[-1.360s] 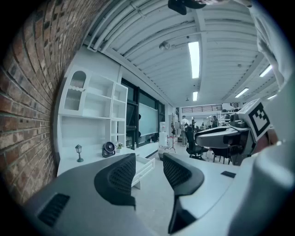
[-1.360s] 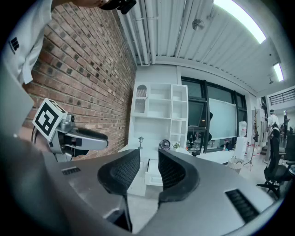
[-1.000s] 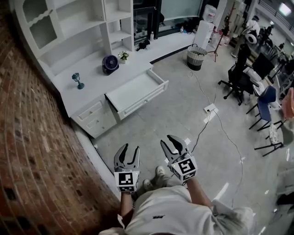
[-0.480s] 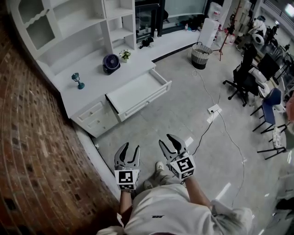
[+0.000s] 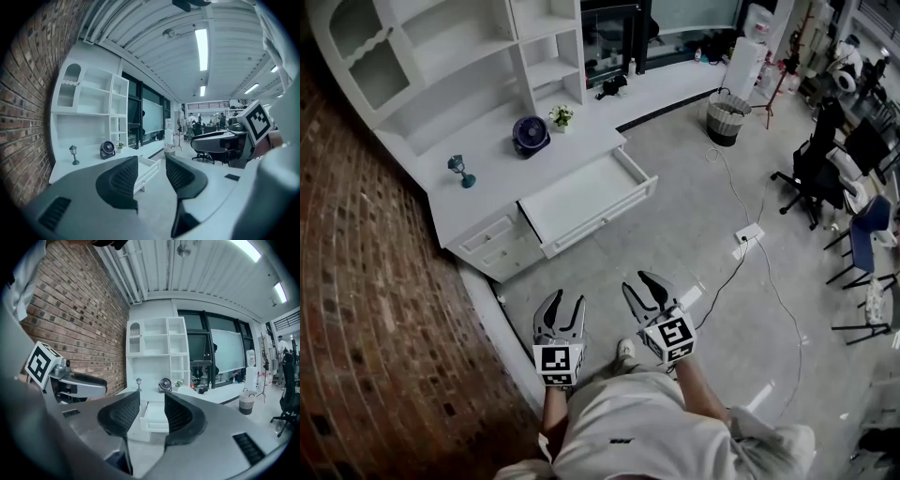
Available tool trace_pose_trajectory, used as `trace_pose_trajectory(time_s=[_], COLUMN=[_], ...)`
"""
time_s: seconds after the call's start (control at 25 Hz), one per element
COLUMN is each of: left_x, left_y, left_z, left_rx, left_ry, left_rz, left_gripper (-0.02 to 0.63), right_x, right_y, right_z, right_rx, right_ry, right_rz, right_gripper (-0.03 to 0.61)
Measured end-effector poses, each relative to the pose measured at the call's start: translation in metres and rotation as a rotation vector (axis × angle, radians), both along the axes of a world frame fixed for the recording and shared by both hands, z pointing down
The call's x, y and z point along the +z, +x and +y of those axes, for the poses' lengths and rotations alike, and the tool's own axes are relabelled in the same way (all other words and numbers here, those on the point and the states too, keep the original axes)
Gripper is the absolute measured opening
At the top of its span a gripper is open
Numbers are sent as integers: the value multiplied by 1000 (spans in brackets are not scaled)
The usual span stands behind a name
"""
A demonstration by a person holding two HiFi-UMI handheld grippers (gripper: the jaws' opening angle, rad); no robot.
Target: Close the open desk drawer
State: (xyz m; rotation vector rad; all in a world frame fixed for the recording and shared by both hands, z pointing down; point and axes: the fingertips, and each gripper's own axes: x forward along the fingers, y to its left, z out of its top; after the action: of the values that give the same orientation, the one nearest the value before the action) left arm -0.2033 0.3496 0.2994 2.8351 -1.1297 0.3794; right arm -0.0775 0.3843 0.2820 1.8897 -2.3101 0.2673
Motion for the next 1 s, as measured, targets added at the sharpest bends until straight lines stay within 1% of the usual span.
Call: trace_pose_trajectory(time_s=[0.36,0.56,0.72,1.0], left_x=[-3,1,1,10], left_y=[55,74,81,83], left_z=[-22,-32,-48,-84], left_rx=[-25,-20,-23,-17], left_ry=[10,-2,5,-5], left_rz=[-16,-31,-42,-24], left_gripper=[198,198,196,196], right_x=[7,9,11,22], right_y=[55,74,81,85], right_z=[-22,-39,-56,-87], right_rx=[-30,-33,-38,-23], right_ry=[-3,-2,-3,-31], right_rz=[-32,-35,-34,-21], right_gripper=[146,147,147,146])
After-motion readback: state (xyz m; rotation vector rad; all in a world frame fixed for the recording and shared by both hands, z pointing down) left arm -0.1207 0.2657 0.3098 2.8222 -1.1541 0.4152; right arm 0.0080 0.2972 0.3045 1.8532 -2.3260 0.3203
